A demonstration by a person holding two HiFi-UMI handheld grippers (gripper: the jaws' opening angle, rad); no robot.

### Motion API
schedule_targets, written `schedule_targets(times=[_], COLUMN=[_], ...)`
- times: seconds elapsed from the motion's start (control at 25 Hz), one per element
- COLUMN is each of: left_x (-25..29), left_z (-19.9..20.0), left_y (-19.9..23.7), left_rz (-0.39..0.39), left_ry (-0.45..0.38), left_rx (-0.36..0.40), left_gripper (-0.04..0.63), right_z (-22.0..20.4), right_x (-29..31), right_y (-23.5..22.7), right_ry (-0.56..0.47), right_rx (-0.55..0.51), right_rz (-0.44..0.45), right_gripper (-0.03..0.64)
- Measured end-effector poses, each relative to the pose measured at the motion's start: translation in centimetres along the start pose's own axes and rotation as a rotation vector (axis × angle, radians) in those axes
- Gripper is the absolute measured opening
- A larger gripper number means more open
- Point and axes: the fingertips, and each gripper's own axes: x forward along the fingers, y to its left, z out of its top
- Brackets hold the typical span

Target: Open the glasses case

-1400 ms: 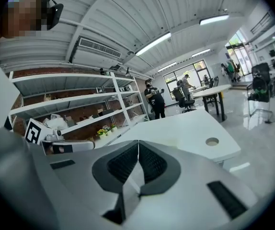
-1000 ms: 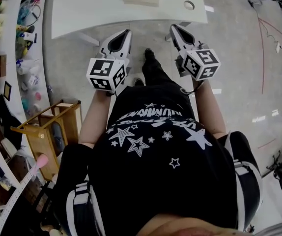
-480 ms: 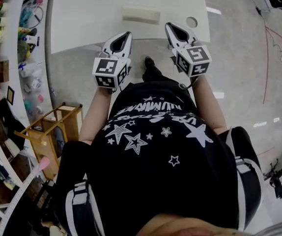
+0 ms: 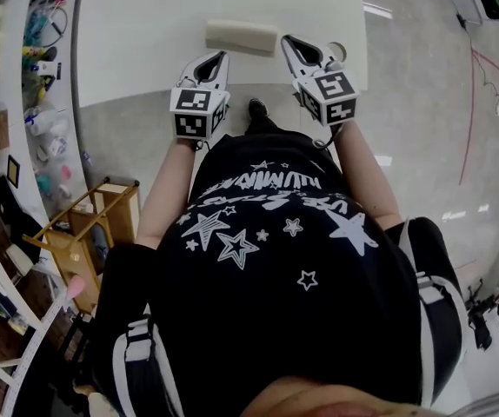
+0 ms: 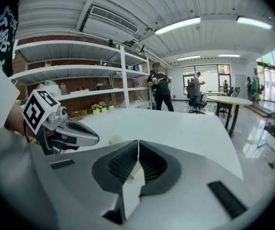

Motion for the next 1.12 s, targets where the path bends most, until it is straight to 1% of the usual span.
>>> schedule_targets(times=[0.24, 0.44, 0.68, 0.92, 1.04, 1.12], left_x=[2.8, 4.4, 5.4, 5.5, 5.6, 5.6], left_z=[-1.4, -2.3, -2.6, -3.5, -3.4, -3.3], left_y=[1.3, 2.3, 3.0, 2.9, 3.1, 3.3], left_rz=[0.031, 0.067, 0.087, 0.098, 0.088, 0.083], left_ry=[0.081, 0.12, 0.166, 0.195, 0.2, 0.2], left_rx=[-0.032, -0.081, -0.082, -0.092, -0.097, -0.099], left_gripper=[0.011, 0.011, 0.011, 0.011, 0.011, 0.011], right_z=[-1.0, -1.2, -1.0, -1.1, -1.1, -1.3], right_x=[1.8, 3.1, 4.4, 4.8, 5.0, 5.2], right_y=[-1.5, -2.2, -3.2, -3.4, -2.9, -2.4], right_ry=[0.054, 0.056, 0.061, 0.069, 0.071, 0.08], right_rx=[0.005, 0.012, 0.004, -0.001, 0.007, -0.023], right_rz=[0.035, 0.087, 0.115, 0.131, 0.172, 0.193], right_gripper=[0.009, 0.009, 0.009, 0.009, 0.009, 0.009])
